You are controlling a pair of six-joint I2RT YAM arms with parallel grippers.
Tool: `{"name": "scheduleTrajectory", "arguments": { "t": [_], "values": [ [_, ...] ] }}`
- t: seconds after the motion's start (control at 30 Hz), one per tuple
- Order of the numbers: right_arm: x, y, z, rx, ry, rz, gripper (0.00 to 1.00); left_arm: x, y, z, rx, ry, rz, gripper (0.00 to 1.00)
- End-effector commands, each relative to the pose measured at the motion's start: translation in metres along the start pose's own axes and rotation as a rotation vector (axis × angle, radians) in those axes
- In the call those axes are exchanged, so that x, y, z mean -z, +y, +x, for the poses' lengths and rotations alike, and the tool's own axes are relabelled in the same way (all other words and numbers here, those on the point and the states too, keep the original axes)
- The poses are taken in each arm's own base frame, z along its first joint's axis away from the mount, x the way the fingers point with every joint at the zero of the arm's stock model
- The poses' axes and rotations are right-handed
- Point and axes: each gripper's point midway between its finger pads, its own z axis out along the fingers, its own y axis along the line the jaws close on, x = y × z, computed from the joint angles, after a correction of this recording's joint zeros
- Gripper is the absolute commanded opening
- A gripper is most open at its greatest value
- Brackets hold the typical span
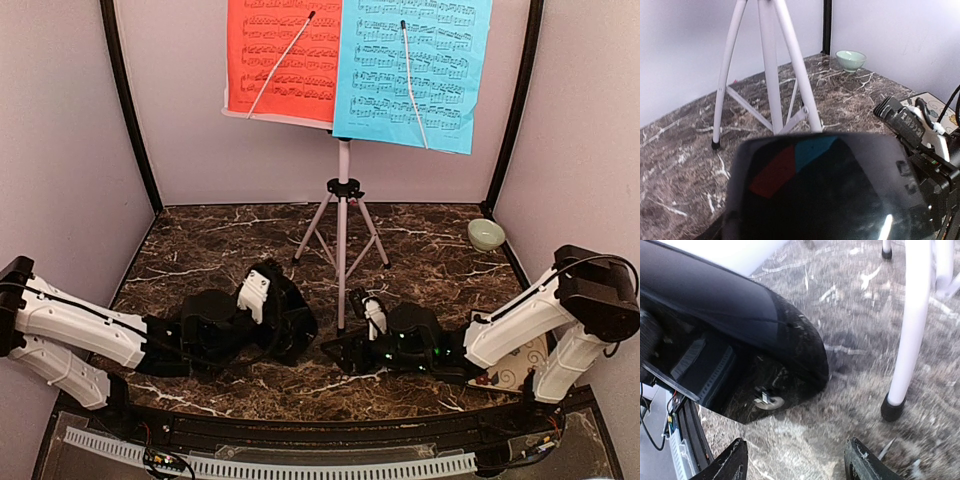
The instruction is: Set up the instrument practice props
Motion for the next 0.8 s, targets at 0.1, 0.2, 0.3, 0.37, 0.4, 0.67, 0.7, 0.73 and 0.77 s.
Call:
{"name": "scheduleTrajectory", "arguments": {
  "t": [0.1, 0.2, 0.3, 0.37, 0.4, 0.67, 0.7, 0.73, 0.77],
  "values": [
    [0.021, 0.017, -0.054, 0.141, -0.213, 0.022, 0.67, 0.029, -0.010, -0.119, -0.222, -0.247, 0.004, 0.07],
    [0.030, 0.020, -0.070, 0.249, -0.286, 0.075, 0.67, 0.035, -0.010, -0.140, -0.285, -0.252, -0.021, 0.05],
    [0.038, 0.025, -0.090, 0.367, -0.362, 0.145, 0.64, 0.039, -0.009, -0.161, -0.315, -0.244, -0.048, 0.04],
    [0.040, 0.026, -0.101, 0.435, -0.398, 0.196, 0.62, 0.038, -0.008, -0.168, -0.331, -0.218, -0.069, 0.03],
    [0.041, 0.024, -0.106, 0.479, -0.410, 0.237, 0.61, 0.038, -0.008, -0.170, -0.335, -0.204, -0.081, 0.02],
    [0.030, 0.032, -0.125, 0.652, -0.468, 0.397, 0.58, 0.033, 0.001, -0.181, -0.298, -0.065, -0.190, 0.00],
    [0.027, 0.035, -0.127, 0.662, -0.475, 0.405, 0.57, 0.033, 0.001, -0.182, -0.292, -0.049, -0.204, 0.00],
    [0.025, 0.036, -0.129, 0.674, -0.482, 0.416, 0.57, 0.032, 0.003, -0.182, -0.285, -0.033, -0.218, 0.00],
    [0.024, 0.039, -0.131, 0.684, -0.493, 0.422, 0.56, 0.032, 0.003, -0.183, -0.289, -0.017, -0.230, 0.00]
  ]
}}
